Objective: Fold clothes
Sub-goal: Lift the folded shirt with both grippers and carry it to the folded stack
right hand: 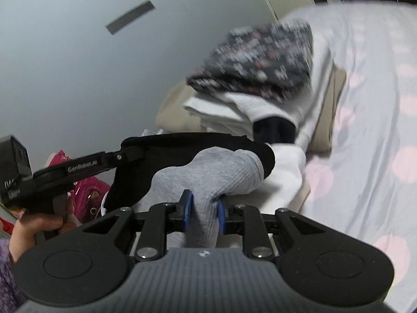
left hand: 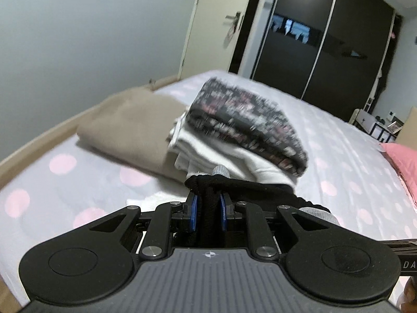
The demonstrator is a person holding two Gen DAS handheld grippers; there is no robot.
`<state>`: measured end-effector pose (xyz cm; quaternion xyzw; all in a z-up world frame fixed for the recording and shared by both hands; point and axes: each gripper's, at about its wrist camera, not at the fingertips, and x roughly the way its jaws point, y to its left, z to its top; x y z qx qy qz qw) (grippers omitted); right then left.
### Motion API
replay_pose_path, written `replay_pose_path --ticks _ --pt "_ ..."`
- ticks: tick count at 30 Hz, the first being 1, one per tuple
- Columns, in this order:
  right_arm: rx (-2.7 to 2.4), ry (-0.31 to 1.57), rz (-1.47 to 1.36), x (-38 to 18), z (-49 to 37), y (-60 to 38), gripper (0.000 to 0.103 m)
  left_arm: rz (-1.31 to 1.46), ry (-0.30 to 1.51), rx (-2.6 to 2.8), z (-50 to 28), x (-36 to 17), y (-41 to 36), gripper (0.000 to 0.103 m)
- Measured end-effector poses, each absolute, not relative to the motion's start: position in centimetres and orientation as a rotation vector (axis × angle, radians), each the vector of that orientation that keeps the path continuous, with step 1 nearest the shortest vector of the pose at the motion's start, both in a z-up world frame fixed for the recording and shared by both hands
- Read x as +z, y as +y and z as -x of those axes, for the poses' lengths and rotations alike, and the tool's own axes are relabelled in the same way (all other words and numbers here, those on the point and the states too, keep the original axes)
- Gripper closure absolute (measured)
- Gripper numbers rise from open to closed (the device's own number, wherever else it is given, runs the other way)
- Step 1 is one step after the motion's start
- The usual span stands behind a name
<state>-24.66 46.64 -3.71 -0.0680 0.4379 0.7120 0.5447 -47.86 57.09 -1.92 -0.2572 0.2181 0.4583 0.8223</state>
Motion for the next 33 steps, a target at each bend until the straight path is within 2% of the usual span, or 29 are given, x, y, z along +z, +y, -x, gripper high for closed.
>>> replay_pose_path --ticks 3,4,5,6,12,16,18,23,28,33 --pt "1.665 1.170 0.113 -5.3 23.0 47.5 0.074 0.553 0.504 0.976 48.2 -3.3 57.6 0.088" --pt "1.653 1.221 0.075 -5.8 22.3 47.5 0.063 0.563 0.507 0.977 48.3 -3.7 57.8 0.088" --pt "1.630 1.272 0.026 -6.2 21.5 47.7 0.046 0.569 0.509 0.980 48.4 -3.9 58.0 0.088" --pt "1.607 1.322 -0.024 -6.6 20.6 47.9 0.043 0.574 0.511 0.983 48.4 -4.0 58.0 0.088" --pt "1.487 1.545 -0.173 -9.0 17.9 50.2 0.043 0.603 0.519 0.994 48.1 -4.8 59.0 0.088" --pt "1.418 1.663 -0.228 -10.5 17.1 51.7 0.052 0.603 0.525 1.001 47.7 -4.8 59.1 0.088" --pt "1.406 1.681 -0.234 -10.8 17.1 52.1 0.065 0.598 0.528 1.005 47.6 -4.8 59.0 0.088" --pt "1.516 1.555 -0.138 -8.8 17.7 52.9 0.082 0.593 0.503 1.009 47.8 -4.5 58.8 0.088" --pt "1.705 1.104 0.237 -3.8 21.5 53.4 0.084 0.581 0.476 1.017 47.7 -3.8 58.6 0.088" --pt "1.747 0.740 0.564 -3.4 25.2 54.0 0.085 0.589 0.506 1.029 47.3 -4.6 59.7 0.089"
